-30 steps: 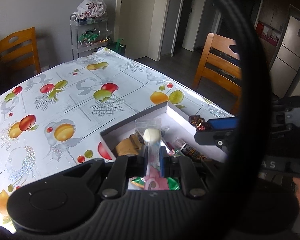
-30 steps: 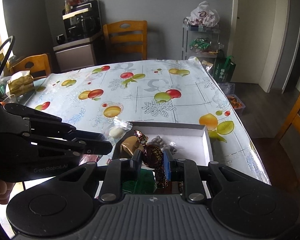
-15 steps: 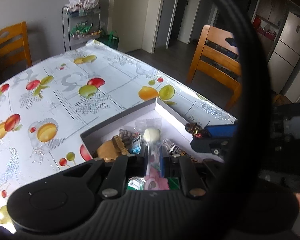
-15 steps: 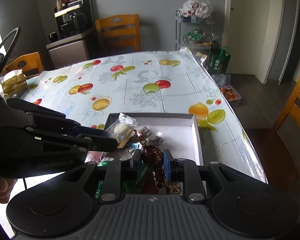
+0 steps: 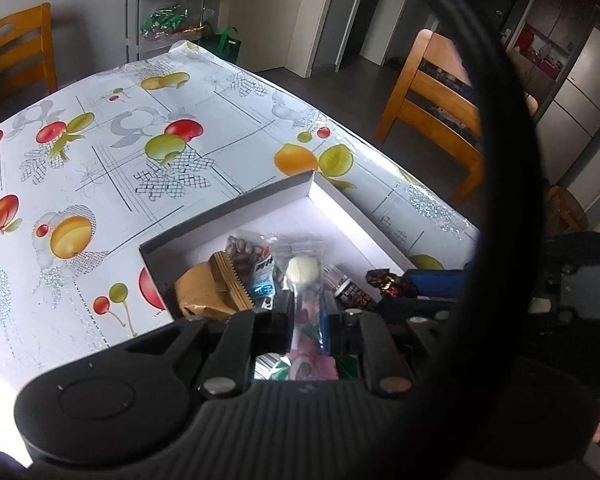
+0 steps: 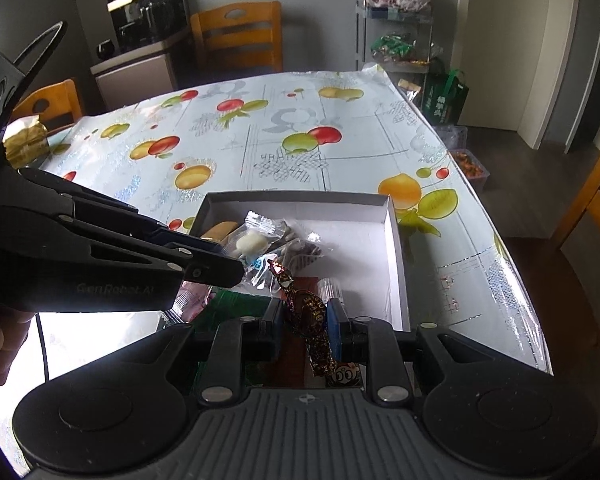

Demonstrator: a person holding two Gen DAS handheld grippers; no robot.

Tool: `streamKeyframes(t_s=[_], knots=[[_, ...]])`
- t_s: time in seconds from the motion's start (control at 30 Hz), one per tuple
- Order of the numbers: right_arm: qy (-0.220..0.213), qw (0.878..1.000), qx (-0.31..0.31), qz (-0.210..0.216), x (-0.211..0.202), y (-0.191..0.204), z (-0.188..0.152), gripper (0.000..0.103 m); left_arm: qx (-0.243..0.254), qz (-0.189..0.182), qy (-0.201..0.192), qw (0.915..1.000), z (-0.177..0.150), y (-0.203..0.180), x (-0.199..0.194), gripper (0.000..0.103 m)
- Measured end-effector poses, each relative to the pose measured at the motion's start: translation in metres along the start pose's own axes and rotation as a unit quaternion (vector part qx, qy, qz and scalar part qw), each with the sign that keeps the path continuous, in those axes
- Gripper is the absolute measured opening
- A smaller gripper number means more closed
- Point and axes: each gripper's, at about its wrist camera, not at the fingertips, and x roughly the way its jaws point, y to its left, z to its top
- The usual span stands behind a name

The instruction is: Organize snacks

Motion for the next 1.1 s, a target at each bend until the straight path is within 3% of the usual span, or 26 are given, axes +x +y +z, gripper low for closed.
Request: streamKeyframes(t_s=[0.27, 0.43, 0.67, 0.73, 0.87, 1.0, 1.1], knots=[[0.013, 1.0, -0.002, 0.004, 0.007, -0.001, -0.002, 0.025, 0.006, 0.003, 0.005, 1.0, -0.001, 0.0, 0.002, 0.016], [0.012, 1.0, 0.0, 0.001, 0.007, 0.0, -0.003, 0.027, 0.011, 0.003, -0.002, 0.9999, -0.001, -0.003, -0.001, 0.039], [0.004, 1.0, 0.003, -0.004, 0.001, 0.001, -0.002, 0.037, 0.016, 0.012, -0.013, 0.9997, -0.002, -0.005, -0.008, 0.043], [0.002, 1.0, 0.003, -0.006, 0.0, 0.001, -0.002, 0.041, 0.016, 0.016, -0.016, 0.9996, -0.002, -0.004, -0.011, 0.051], [-0.002, 1.0, 0.006, -0.009, -0.003, 0.003, -0.002, 0.045, 0.015, 0.027, -0.016, 0.9994, -0.003, -0.001, -0.017, 0.056], [-0.004, 1.0, 0.007, -0.012, -0.006, 0.005, -0.002, 0.05, 0.009, 0.034, -0.023, 0.9991, -0.004, 0.003, -0.024, 0.071], [-0.008, 1.0, 0.01, -0.015, -0.009, 0.005, -0.002, 0.054, -0.001, 0.036, -0.03, 0.9989, -0.005, 0.008, -0.031, 0.074]])
